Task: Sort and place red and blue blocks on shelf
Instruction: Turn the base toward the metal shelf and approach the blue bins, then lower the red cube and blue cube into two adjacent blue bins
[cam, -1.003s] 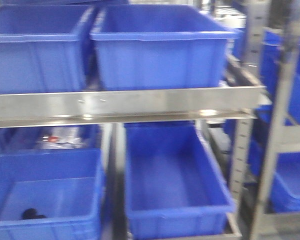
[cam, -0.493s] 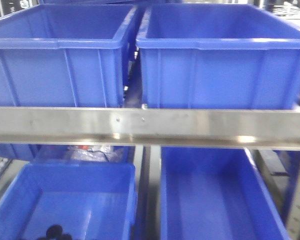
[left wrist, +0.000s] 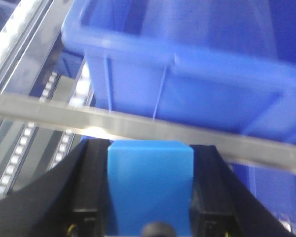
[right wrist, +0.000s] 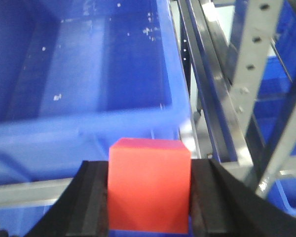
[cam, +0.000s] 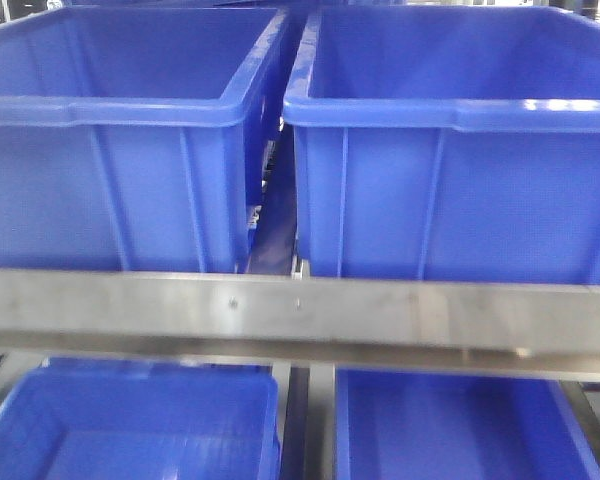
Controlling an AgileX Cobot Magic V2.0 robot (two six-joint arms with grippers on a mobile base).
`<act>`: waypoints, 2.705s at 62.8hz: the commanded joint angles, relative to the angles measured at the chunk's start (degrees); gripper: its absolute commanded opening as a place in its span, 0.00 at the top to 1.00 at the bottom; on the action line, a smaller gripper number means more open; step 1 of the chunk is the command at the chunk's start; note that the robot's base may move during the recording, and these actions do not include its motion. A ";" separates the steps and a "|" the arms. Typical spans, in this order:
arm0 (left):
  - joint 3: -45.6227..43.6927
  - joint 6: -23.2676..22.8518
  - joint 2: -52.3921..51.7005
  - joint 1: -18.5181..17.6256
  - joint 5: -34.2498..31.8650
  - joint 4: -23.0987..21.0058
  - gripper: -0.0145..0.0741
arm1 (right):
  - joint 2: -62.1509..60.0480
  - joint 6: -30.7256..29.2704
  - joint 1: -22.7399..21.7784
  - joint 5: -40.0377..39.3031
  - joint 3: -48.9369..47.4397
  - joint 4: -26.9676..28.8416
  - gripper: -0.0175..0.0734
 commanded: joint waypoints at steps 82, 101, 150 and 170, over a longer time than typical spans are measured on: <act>-1.79 -0.41 0.16 0.07 -4.27 0.38 0.70 | 0.42 -0.46 -0.41 -4.40 -1.78 -0.40 0.75; -1.79 -0.41 0.16 0.07 -4.27 0.38 0.70 | 0.42 -0.46 -0.41 -4.40 -1.78 -0.40 0.75; -1.79 -0.41 0.16 0.07 -4.27 0.38 0.70 | 0.42 -0.46 -0.41 -4.40 -1.78 -0.40 0.75; -1.79 -0.41 0.16 0.07 -4.27 0.38 0.70 | 0.42 -0.46 -0.41 -4.40 -1.78 -0.40 0.75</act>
